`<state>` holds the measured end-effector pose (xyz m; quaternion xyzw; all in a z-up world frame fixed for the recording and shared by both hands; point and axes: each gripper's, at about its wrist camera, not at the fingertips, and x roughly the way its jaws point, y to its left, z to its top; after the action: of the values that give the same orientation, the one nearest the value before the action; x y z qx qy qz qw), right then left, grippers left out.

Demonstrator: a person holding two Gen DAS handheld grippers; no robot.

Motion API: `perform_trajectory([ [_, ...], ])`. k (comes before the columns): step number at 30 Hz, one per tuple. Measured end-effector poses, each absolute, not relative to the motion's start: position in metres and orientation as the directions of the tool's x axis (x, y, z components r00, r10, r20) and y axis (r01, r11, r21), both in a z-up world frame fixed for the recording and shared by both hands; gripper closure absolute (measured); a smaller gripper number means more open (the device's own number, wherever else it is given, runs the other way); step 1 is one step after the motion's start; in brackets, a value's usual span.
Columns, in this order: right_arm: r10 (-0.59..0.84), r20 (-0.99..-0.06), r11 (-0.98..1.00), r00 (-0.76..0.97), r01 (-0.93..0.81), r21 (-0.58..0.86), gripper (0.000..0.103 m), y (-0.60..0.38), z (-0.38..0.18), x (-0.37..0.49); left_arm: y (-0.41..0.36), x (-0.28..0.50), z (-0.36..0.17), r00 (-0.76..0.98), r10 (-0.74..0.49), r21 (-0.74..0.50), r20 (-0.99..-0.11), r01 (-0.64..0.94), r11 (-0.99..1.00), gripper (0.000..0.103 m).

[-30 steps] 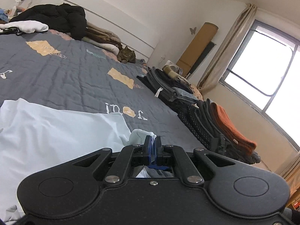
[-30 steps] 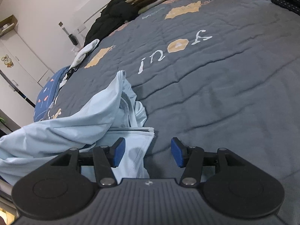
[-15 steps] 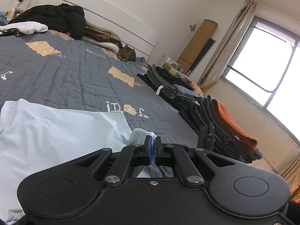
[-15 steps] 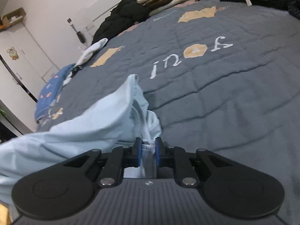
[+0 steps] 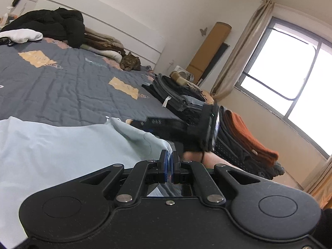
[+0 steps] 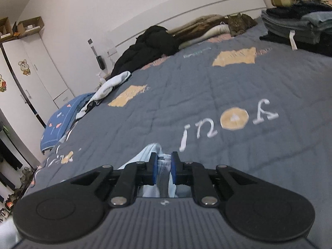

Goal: Fold clothes

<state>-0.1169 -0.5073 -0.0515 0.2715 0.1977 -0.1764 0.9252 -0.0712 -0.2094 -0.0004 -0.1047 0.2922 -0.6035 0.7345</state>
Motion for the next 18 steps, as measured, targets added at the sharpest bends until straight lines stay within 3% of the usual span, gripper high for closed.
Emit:
perform_trajectory([
  [3,-0.224,-0.454,0.825,0.863,0.415,0.383,0.09,-0.504,-0.047,-0.106,-0.209,-0.068,-0.002,0.112,-0.946,-0.506,-0.303,0.823,0.259,0.1],
  [7,-0.17,-0.551,0.847,0.817,0.408,0.342,0.085,-0.501,-0.048,-0.102,-0.212,-0.067,-0.006,0.112,-0.926,-0.483,-0.361,0.827,0.288,0.099],
  [11,-0.181,-0.584,0.808,0.791,0.458,0.37,0.07,-0.493,-0.041,-0.146,-0.21,-0.075,0.002,0.109,-0.911,-0.383,-0.398,0.883,0.273,0.095],
  [12,-0.183,-0.593,0.798,0.784,0.471,0.377,0.068,-0.491,-0.04,-0.157,-0.209,-0.077,0.004,0.101,-0.906,-0.363,-0.411,0.894,0.264,0.091],
  [14,-0.194,-0.606,0.786,0.771,0.492,0.375,0.06,-0.482,-0.036,-0.179,-0.206,-0.083,0.007,0.112,-0.895,-0.298,-0.433,0.919,0.259,0.061],
  [15,-0.202,-0.611,0.785,0.766,0.5,0.367,0.059,-0.469,-0.037,-0.194,-0.205,-0.087,0.006,0.122,-0.889,-0.258,-0.442,0.932,0.256,0.054],
  [18,-0.195,-0.64,0.771,0.743,0.519,0.369,0.056,-0.439,-0.046,-0.227,-0.204,-0.107,0.0,0.137,-0.863,-0.128,-0.486,0.966,0.225,0.051],
])
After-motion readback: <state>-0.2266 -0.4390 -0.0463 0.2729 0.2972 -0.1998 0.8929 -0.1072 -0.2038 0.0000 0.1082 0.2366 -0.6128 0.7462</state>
